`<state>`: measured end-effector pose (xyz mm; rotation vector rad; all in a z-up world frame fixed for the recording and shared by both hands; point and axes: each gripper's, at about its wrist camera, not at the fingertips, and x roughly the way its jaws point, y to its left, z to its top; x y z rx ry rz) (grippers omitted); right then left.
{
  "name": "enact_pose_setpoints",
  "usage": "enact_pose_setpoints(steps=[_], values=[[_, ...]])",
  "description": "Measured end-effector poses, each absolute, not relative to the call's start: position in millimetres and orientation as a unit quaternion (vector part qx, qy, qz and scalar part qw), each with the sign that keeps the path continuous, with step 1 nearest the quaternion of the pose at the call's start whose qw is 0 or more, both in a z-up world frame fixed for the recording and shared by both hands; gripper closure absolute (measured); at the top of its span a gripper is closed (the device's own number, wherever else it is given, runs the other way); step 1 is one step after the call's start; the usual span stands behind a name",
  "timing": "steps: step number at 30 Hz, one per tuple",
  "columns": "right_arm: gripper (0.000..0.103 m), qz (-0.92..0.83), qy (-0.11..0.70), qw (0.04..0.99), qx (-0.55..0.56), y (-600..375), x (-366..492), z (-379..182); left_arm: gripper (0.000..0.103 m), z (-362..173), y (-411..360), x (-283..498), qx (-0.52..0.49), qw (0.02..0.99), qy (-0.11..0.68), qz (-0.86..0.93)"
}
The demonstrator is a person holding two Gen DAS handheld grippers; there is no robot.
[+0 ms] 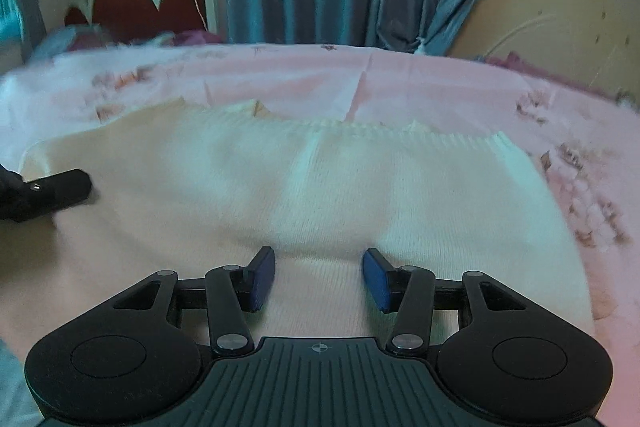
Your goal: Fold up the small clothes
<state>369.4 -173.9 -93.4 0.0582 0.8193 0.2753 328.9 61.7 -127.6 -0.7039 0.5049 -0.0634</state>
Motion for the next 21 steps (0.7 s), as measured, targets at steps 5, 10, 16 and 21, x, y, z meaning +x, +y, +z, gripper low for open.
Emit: enact_pose_setpoints(steps=[5, 10, 16, 21], values=[[0.054, 0.135, 0.386, 0.904, 0.122, -228.1, 364.6, -71.8, 0.092, -89.1, 1.7, 333.8, -0.245, 0.937, 0.230, -0.090], [0.054, 0.111, 0.371, 0.907, 0.162, -297.0, 352.7, -53.5, 0.093, -82.6, -76.8, 338.2, -0.169, 0.938, 0.255, -0.165], [0.054, 0.080, 0.375, 0.902, 0.198, -363.8, 334.6, -53.9, 0.092, -123.1, -142.9, 338.0, -0.086, 0.923, 0.318, -0.197], [0.054, 0.115, 0.377, 0.883, 0.255, -383.5, 329.8, -55.0, 0.080, -140.4, -161.0, 320.3, -0.046, 0.921, 0.336, -0.194]])
